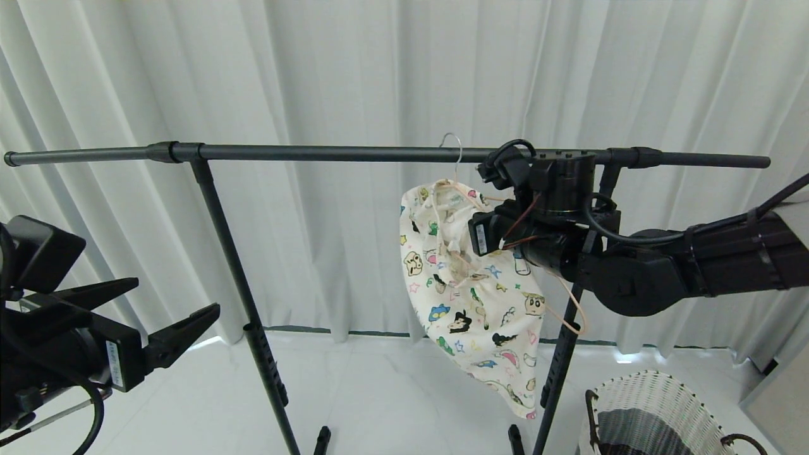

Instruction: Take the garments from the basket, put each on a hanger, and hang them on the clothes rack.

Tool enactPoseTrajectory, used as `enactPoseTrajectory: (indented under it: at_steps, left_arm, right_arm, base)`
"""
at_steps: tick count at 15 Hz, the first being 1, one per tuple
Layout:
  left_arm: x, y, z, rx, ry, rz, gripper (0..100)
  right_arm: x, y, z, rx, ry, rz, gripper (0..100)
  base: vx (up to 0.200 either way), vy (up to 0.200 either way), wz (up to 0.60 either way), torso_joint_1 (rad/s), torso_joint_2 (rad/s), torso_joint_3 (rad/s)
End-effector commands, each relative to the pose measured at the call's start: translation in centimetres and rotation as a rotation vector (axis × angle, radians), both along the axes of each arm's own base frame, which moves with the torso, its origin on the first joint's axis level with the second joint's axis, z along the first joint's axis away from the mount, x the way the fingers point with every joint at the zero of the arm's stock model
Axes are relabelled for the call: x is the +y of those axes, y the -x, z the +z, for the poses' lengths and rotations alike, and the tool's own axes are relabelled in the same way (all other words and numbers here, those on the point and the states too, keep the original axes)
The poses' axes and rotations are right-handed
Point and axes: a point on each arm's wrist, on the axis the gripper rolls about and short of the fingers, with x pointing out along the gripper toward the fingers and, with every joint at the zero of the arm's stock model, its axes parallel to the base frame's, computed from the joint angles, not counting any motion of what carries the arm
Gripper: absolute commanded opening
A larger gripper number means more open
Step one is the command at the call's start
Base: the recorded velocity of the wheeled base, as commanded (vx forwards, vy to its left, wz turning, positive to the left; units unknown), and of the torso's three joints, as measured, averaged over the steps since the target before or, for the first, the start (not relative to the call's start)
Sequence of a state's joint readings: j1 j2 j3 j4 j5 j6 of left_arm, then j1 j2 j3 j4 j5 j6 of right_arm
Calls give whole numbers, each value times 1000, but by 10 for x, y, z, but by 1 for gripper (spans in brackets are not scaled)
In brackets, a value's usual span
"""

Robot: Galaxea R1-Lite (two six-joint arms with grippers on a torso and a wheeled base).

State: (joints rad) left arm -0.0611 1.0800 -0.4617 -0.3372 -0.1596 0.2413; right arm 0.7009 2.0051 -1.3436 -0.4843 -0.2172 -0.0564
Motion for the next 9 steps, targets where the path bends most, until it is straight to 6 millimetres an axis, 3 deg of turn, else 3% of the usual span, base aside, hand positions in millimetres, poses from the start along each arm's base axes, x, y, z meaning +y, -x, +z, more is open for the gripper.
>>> enactPoseTrajectory:
  at_steps: [1,9]
  left_arm:
    - [0,2,1,-8,1,0,100]
    - [0,4,0,-11,3,0,100]
  right_arm:
    - [0,0,0,0,1,0,0]
    - [1,-2,6,0,1,-2,0]
  base:
    - [0,0,0,0,0,0]
    - [0,0,0,0,0,0]
